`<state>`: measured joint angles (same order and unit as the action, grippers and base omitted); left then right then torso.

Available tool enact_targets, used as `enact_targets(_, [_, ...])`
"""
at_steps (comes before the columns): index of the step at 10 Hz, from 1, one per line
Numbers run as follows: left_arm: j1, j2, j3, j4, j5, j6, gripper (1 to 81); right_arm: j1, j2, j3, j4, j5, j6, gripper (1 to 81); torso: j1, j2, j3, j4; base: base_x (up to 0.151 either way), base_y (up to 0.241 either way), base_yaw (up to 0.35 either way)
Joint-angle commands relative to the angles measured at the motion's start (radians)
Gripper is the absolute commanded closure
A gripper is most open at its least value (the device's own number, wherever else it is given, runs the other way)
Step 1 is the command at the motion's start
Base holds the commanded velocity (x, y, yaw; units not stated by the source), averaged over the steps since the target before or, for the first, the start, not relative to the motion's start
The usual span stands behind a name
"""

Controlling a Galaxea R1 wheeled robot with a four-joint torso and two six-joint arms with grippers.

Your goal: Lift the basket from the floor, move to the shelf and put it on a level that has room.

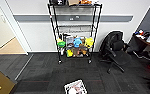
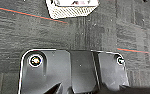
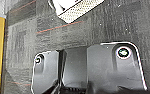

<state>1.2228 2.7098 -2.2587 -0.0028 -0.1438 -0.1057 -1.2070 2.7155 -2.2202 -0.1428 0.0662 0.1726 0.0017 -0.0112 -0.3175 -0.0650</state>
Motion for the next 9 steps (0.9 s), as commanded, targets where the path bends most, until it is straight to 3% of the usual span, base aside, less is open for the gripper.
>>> enact_targets(1, [-0.036,-0.019,0.013,-0.005,0.052,0.001,1.0,0.046,-0.018,0.007,-0.003,-0.049,-0.002,1.0,0.000,0.000,0.000,0.000,0.100,0.000,0.000])
enact_targets(9, [-0.033,-0.011,0.014,-0.006,0.052,0.001,1.0,0.033,-0.020,-0.002,-0.003,-0.049,0.002,1.0,0.001,0.001,-0.001,0.000,0.100,0.000,0.000])
